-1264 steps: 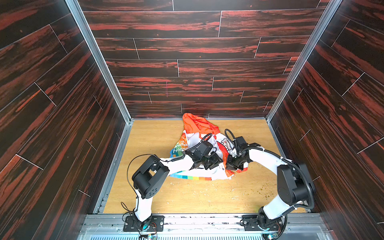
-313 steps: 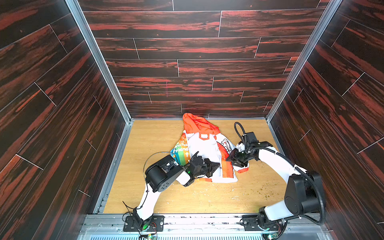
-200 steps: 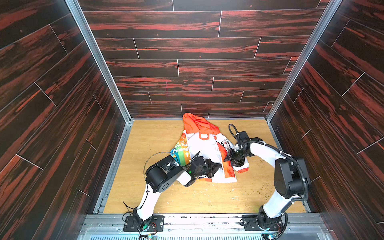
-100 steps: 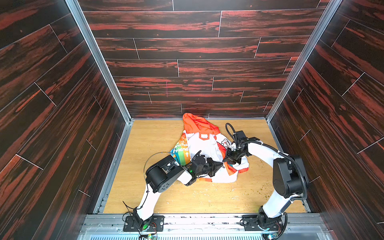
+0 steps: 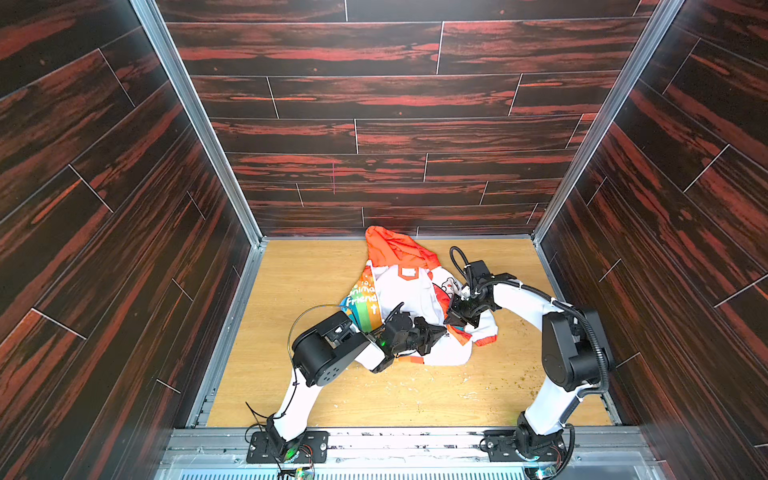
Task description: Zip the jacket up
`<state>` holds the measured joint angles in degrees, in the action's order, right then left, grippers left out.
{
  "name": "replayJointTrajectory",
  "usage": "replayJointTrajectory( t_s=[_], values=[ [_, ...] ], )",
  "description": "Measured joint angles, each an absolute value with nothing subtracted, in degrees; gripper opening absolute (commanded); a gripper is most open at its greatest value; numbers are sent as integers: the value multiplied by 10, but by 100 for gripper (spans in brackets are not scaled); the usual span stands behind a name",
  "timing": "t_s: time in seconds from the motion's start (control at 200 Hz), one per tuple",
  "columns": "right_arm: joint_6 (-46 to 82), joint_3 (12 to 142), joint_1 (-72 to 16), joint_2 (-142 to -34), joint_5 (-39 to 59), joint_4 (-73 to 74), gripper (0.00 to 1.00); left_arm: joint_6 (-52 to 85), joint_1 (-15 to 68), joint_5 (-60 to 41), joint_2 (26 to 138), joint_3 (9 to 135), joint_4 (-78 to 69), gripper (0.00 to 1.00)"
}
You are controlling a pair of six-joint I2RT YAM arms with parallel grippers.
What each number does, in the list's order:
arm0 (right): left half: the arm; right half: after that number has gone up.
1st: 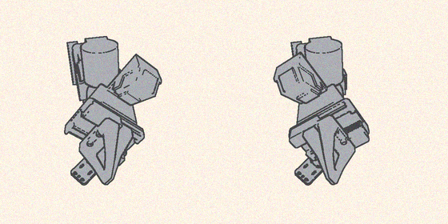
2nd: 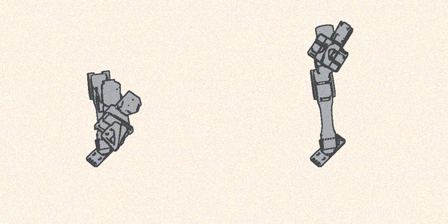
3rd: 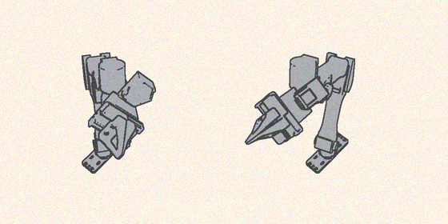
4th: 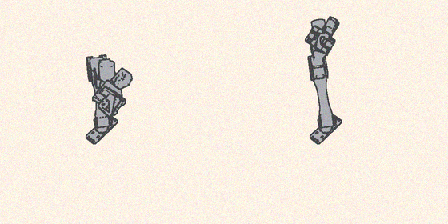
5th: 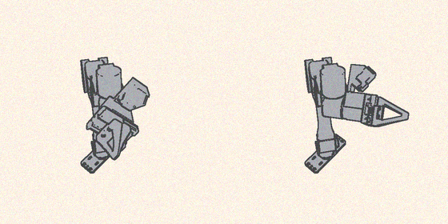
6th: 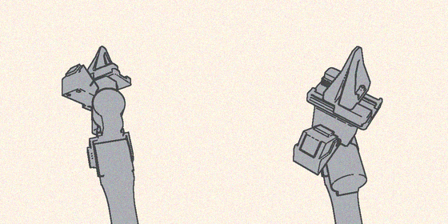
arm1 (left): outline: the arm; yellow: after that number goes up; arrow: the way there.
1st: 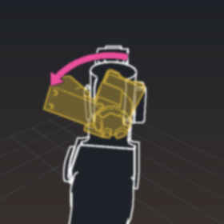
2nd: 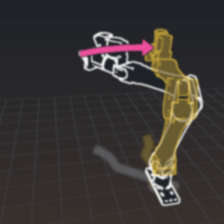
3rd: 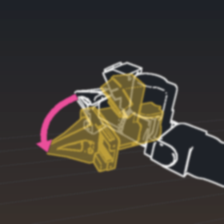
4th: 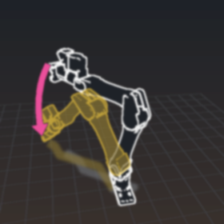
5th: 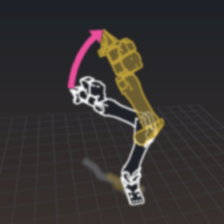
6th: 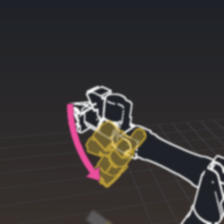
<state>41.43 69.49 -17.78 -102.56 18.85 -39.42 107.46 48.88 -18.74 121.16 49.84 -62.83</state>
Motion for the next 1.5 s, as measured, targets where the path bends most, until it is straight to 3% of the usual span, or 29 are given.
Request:
replayJointTrajectory(
  t_s=[0.566,0.837,1.498],
  values=[
    [467,714,-182,-1030,180,-416,0,1079,507,-135,1192,457,-649,0],
    [465,655,-185,-1028,187,-381,0,1074,507,-120,1165,427,-648,0],
    [442,609,-166,-1002,176,-307,0,989,502,-151,1068,471,-440,0]
  ],
)
